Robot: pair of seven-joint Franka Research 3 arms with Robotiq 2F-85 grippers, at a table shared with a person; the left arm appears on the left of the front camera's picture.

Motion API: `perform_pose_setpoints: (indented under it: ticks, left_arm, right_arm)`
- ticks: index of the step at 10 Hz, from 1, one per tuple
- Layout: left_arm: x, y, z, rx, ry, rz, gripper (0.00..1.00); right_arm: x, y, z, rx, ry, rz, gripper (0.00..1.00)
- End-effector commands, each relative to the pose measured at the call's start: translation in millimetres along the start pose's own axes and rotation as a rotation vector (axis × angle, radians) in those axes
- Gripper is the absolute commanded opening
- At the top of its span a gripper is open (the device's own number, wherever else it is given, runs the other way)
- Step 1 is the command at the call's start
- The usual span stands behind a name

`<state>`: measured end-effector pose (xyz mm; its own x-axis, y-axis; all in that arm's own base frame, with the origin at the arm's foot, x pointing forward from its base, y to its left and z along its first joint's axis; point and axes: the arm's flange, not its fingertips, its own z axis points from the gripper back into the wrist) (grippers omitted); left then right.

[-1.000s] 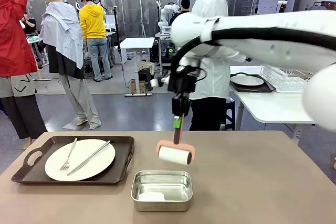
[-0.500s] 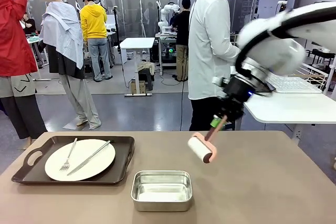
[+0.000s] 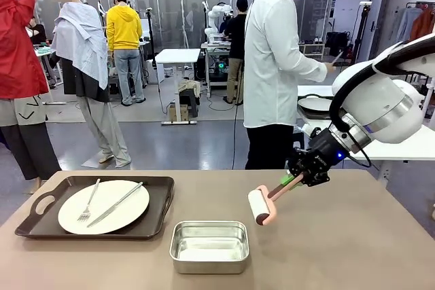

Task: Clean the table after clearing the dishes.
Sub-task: When the left (or right) Handle tray is removed, use the left hand (or right hand) to clean the left (or right) side of the table with the Lint Roller.

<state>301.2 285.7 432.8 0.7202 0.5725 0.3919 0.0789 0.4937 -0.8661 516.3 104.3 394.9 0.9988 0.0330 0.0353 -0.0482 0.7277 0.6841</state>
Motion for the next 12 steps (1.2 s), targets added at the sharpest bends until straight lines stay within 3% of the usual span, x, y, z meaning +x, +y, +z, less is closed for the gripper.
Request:
perform_pose_setpoints:
  ticks: [1,3,4,6,12]
  left_arm:
    - [-2,-1,5,-0.013,0.005,-0.013,1.0]
    - [-2,-1,5,-0.013,0.005,-0.013,1.0]
    - [-2,-1,5,-0.013,0.005,-0.013,1.0]
    - [-2,-1,5,-0.013,0.005,-0.013,1.0]
    - [-2,-1,5,-0.013,0.005,-0.013,1.0]
  right_arm:
    - [2,-1,9,-0.013,0.018,-0.014,0.04]
    - [2,-1,9,-0.013,0.018,-0.014,0.04]
    - [1,-4,5,-0.004,0.003,-0.002,0.21]
    - [18,-21,-24,0.141,-0.012,-0.044,0.21]
    - [18,-58,-61,0.143,-0.019,-0.106,0.21]
